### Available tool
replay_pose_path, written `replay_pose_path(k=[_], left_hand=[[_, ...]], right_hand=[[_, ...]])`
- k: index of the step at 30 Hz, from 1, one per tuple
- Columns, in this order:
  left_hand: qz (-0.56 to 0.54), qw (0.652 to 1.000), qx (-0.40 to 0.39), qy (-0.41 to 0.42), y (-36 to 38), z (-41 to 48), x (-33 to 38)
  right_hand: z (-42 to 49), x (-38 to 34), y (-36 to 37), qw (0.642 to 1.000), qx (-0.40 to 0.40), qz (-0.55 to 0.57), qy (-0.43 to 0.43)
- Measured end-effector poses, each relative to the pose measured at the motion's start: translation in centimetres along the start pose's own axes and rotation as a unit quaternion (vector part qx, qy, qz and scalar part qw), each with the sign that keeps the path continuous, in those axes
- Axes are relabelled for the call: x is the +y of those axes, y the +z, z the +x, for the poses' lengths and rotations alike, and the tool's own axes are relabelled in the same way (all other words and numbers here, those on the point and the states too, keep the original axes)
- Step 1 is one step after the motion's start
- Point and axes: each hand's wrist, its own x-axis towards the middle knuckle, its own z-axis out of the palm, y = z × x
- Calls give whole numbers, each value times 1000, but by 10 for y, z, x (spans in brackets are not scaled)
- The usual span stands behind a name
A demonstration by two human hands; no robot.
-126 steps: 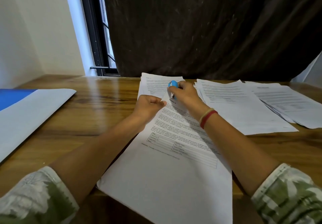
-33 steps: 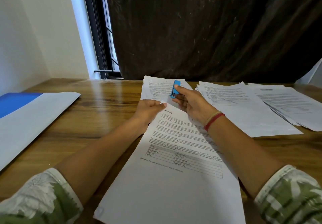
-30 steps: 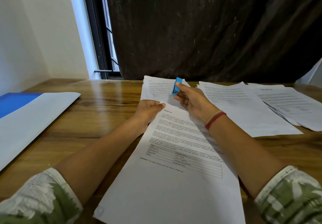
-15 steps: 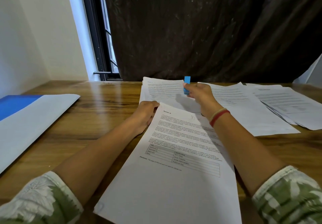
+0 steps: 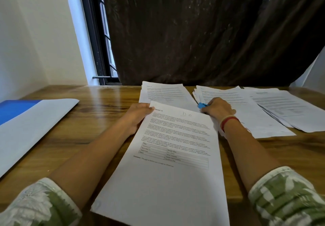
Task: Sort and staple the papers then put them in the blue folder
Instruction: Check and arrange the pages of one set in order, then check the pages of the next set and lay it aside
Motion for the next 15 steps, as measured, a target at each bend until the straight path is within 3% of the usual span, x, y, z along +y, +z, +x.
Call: replay_pose_path(k=[3, 4, 7, 10, 15], left_hand=[[-34, 999, 15, -11, -8, 1, 4], [-38, 999, 19, -8, -11, 2, 6], [-63, 997, 45, -10, -23, 4, 12], [-116, 989, 87, -14, -38, 7, 19], [-222, 965, 137, 6, -55, 6, 21]], right_hand=[[-5, -9, -8, 997, 43, -48, -35], [-6, -13, -12, 996, 74, -16, -54], [-13, -27, -30, 958, 82, 265, -78], [-25, -39, -42, 909, -16, 412, -58], [-42, -38, -29, 842, -331, 412, -105]])
